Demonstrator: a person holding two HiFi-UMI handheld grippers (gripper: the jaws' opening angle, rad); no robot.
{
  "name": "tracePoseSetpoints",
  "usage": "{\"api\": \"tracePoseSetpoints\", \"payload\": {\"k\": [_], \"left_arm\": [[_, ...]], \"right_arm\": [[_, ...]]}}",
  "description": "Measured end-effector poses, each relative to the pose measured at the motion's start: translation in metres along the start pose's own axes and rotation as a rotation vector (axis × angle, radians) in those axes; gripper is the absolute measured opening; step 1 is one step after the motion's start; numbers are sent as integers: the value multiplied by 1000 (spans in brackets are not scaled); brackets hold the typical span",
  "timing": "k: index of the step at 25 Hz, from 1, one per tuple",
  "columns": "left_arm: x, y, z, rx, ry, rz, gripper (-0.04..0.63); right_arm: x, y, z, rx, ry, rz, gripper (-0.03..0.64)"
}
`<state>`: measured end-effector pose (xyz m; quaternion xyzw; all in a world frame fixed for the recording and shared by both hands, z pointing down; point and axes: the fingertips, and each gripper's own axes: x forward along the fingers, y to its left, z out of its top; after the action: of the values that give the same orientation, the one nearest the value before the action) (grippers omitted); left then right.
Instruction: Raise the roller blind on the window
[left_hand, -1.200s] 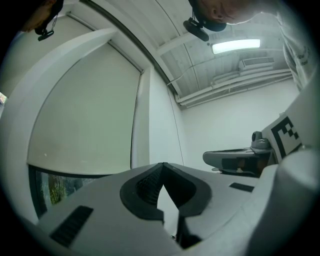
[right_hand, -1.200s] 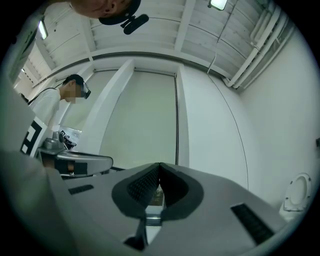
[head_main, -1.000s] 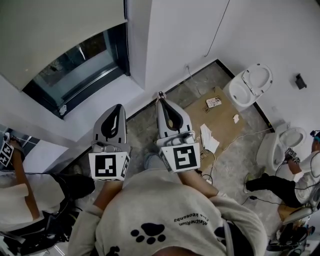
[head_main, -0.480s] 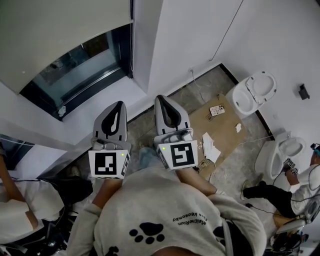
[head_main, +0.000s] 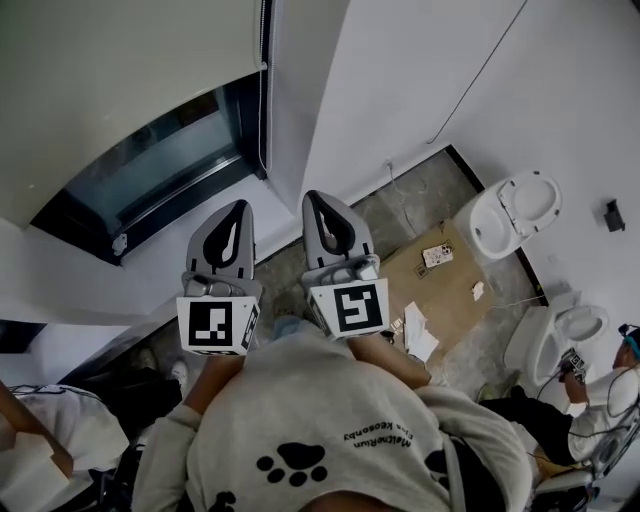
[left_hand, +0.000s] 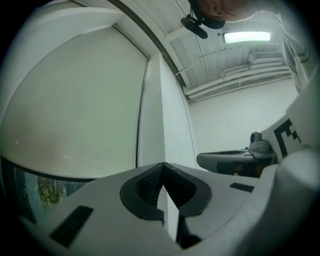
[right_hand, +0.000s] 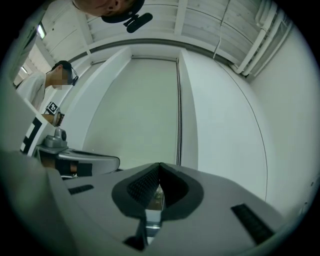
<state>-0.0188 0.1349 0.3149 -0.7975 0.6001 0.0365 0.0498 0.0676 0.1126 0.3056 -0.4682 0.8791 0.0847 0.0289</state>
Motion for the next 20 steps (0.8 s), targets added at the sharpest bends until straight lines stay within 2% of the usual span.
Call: {"api": "tracePoseSetpoints", "payload": {"k": [4,8,20], "left_arm": [[31,11,-6,-7,1,24,8],[54,12,-10,-11,7,31,8],[87,23,-21,-6,30,39,6]], "right_arm": [[28,-14,-2,2,-26,33,9],[46,-30,-10,3,-5,43,9],[78,-45,-29,25,7,62,9]]}}
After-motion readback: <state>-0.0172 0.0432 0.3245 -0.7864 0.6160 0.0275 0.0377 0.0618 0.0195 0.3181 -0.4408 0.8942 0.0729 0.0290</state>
